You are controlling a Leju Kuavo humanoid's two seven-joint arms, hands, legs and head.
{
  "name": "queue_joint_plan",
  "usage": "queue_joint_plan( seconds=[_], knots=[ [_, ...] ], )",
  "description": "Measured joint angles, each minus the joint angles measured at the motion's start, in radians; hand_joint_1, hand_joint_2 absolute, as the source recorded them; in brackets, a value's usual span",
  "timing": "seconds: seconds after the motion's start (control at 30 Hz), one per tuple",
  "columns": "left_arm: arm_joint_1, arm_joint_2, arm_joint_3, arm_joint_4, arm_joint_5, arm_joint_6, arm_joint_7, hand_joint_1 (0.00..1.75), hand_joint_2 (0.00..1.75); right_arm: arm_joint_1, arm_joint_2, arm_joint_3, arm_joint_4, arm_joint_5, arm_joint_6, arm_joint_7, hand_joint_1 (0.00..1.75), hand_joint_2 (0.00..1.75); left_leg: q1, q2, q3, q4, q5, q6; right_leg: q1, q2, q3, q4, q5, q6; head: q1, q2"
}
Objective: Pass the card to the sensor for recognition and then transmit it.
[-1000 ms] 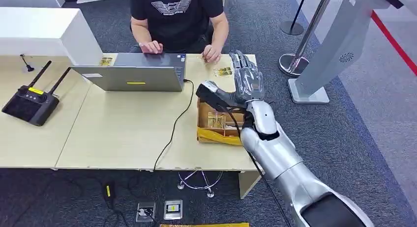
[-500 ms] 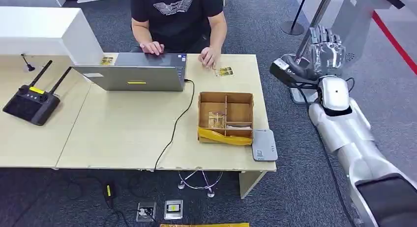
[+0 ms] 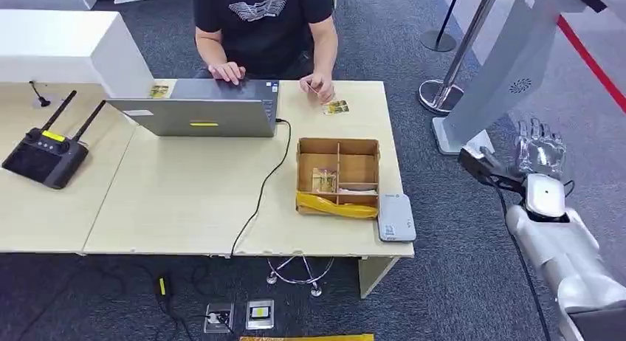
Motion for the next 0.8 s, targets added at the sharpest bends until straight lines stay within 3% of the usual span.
queue_joint_plan(
  seconds=[0.2, 0.4, 0.5, 0.63, 0.73, 0.8],
  knots=[
    [0.000, 0.000, 0.000, 0.000, 0.019, 0.003, 0.027, 0.00, 0.00, 0.161, -0.025, -0.042, 0.035, -0.152, -0.007, 0.010, 0.00, 0.00, 0.000, -0.003, 0.000, 0.000, -0.001, 0.000, 0.001, -0.003, 0.000, -0.001, -0.001, 0.000, -0.001, 0.000],
    [0.001, -0.003, 0.001, 0.000, 0.041, -0.022, 0.030, 0.00, 0.00, 0.377, -0.015, -0.192, 0.071, -0.463, -0.065, -0.012, 0.00, 0.00, 0.001, -0.006, -0.001, 0.000, -0.003, -0.001, 0.001, -0.006, 0.000, 0.000, -0.003, -0.001, -0.001, 0.000],
    [0.002, -0.004, 0.001, 0.000, 0.051, -0.030, 0.039, 0.00, 0.00, 0.470, 0.009, -0.321, 0.097, -0.565, -0.106, 0.010, 0.00, 0.00, 0.001, -0.007, -0.001, -0.001, -0.003, 0.000, 0.001, -0.006, 0.001, 0.000, -0.004, -0.001, -0.001, 0.000],
    [0.003, -0.007, 0.001, 0.000, 0.062, 0.005, 0.042, 0.00, 0.00, 0.567, 0.077, -0.468, 0.128, -0.739, -0.150, 0.033, 0.00, 0.00, 0.001, -0.004, -0.001, -0.001, -0.004, -0.001, 0.002, -0.004, 0.001, 0.000, -0.005, -0.001, -0.001, 0.000],
    [0.002, -0.017, 0.016, 0.000, 0.117, 0.062, -0.057, 0.00, 0.00, 0.586, 0.158, -0.604, 0.137, -0.934, -0.171, -0.004, 0.00, 0.00, 0.001, 0.002, 0.001, -0.001, -0.004, -0.002, 0.002, 0.001, -0.001, 0.001, -0.005, -0.001, -0.002, 0.000],
    [-0.001, -0.021, 0.032, 0.000, 0.129, 0.074, -0.093, 0.00, 0.00, 0.587, 0.200, -0.698, 0.146, -0.975, -0.176, -0.014, 0.00, 0.00, 0.001, 0.002, 0.002, -0.001, -0.004, -0.002, 0.002, 0.002, 0.000, 0.001, -0.005, -0.001, -0.001, 0.000]
  ],
)
